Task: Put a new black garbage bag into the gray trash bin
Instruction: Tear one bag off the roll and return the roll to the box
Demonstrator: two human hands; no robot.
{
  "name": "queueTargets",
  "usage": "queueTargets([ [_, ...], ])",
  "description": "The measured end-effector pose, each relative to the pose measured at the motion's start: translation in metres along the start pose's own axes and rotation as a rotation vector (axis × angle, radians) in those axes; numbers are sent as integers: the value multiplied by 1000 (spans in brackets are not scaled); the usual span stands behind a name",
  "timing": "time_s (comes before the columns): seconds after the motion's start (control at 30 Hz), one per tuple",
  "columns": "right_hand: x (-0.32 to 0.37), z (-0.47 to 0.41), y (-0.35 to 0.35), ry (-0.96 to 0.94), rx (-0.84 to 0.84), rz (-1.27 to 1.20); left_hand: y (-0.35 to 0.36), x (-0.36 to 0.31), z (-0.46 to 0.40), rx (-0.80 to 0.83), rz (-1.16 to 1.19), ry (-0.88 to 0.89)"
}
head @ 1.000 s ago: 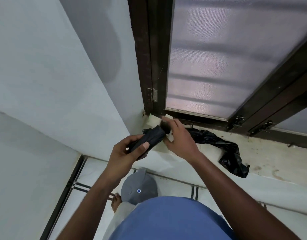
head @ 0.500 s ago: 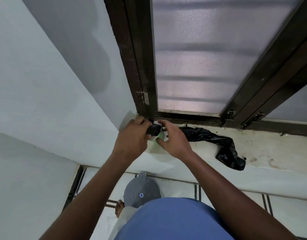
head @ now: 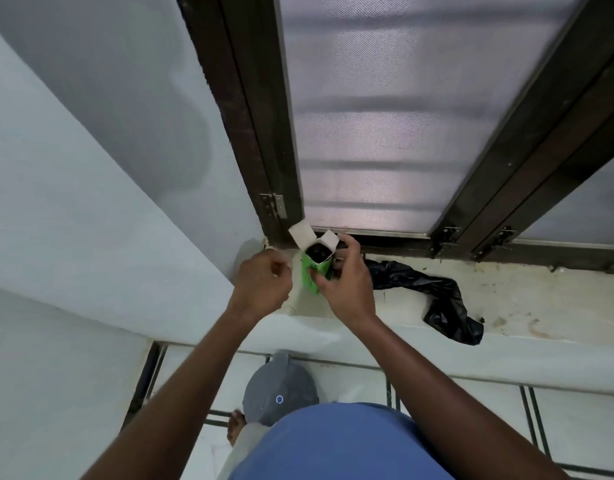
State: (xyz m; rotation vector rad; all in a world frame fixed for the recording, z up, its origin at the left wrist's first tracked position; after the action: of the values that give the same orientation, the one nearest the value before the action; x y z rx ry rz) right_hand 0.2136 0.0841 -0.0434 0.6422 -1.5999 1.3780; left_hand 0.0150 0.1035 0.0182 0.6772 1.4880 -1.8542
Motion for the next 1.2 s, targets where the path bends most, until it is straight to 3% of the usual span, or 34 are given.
queueTargets([
  [0.1,6,6,3,-80,37,47,16,15,-12,5,222,-77],
  [0.27,12,14,7,-210,70,164,23,22,-23,-35,301,-68],
  [0.47,15,15,4,-286,79,262,20,12,-18,-134,297,113],
  [0.8,8,13,4,-144,71,178,25,0,-2,-81,72,383],
  [1.03,15,13,5,-191,75,205,26,-4,1,-74,-117,500],
  [1.2,15,13,7,-198,84,208,23,-12,5,-157,-189,547],
])
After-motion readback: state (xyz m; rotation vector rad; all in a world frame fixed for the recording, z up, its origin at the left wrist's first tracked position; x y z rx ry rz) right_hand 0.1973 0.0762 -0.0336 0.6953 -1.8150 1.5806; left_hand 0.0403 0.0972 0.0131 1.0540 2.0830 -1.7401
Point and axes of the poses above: each hand's wrist, its own z-axis away from the middle knuckle, its own y-axis out of the palm, x = y × z, the point moved 8 cm from there along -z, towards the middle knuckle, and after that the axes turned 2 degrees about y, right-handed, at the moved point
